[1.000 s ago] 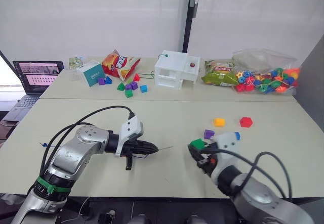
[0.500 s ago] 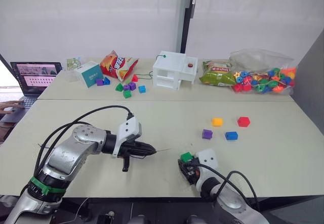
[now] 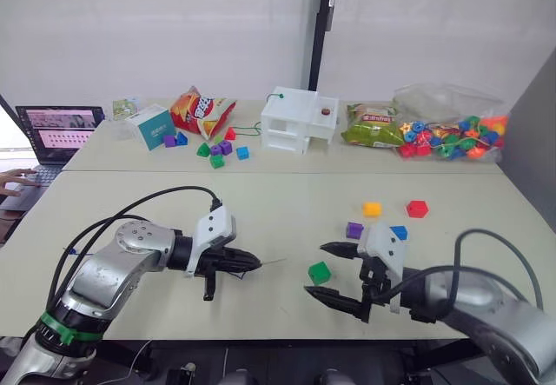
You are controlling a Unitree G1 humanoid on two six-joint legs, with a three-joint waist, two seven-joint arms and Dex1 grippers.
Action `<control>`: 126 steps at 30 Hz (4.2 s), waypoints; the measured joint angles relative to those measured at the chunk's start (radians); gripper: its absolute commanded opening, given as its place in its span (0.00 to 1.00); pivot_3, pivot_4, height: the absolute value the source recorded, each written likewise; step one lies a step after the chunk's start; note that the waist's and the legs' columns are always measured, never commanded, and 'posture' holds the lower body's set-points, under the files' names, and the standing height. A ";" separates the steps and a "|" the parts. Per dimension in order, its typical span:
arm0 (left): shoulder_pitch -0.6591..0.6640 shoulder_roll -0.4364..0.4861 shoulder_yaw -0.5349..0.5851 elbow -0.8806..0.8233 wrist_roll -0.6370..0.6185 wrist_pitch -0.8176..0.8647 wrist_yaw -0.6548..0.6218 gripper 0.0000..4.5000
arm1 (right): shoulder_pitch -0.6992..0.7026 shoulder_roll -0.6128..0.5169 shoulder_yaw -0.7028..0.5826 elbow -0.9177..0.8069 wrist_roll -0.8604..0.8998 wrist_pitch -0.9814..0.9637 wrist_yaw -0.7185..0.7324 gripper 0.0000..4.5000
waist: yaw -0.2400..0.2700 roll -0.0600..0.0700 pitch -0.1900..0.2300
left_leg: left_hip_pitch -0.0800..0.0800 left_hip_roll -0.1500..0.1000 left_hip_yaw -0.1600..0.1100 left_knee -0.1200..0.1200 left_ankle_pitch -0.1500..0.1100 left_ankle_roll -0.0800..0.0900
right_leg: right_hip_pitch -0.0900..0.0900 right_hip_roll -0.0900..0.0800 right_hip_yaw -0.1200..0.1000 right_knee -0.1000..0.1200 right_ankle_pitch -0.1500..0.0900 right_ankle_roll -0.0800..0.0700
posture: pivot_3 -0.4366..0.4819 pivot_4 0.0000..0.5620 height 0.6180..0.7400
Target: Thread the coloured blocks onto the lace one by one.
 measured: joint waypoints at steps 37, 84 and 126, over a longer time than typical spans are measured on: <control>-0.125 -0.085 -0.256 -0.064 0.140 0.082 0.205 0.00 | -0.175 0.135 0.179 0.602 -0.494 -0.453 0.438 0.26 | 0.025 -0.001 0.001 | -0.003 -0.002 -0.001 0.000 0.002 -0.003 | -0.003 -0.003 0.000 0.004 0.001 -0.001 | 0.48 0.27 1.00; -0.212 -0.212 -0.355 0.122 0.304 -0.044 0.018 0.00 | -0.107 0.122 0.204 0.365 -0.499 -0.300 0.324 0.26 | 0.024 -0.001 0.001 | -0.002 -0.003 -0.001 0.002 0.002 -0.003 | -0.002 -0.002 -0.001 0.004 0.001 0.000 | 0.48 0.27 1.00; -0.218 -0.251 -0.340 0.128 0.290 -0.045 0.033 0.00 | -0.103 0.059 0.204 0.433 -0.512 -0.337 0.358 0.26 | 0.025 -0.002 0.000 | 0.001 -0.001 -0.001 0.002 0.002 -0.003 | 0.001 0.000 0.000 0.004 0.001 -0.001 | 0.48 0.27 1.00</control>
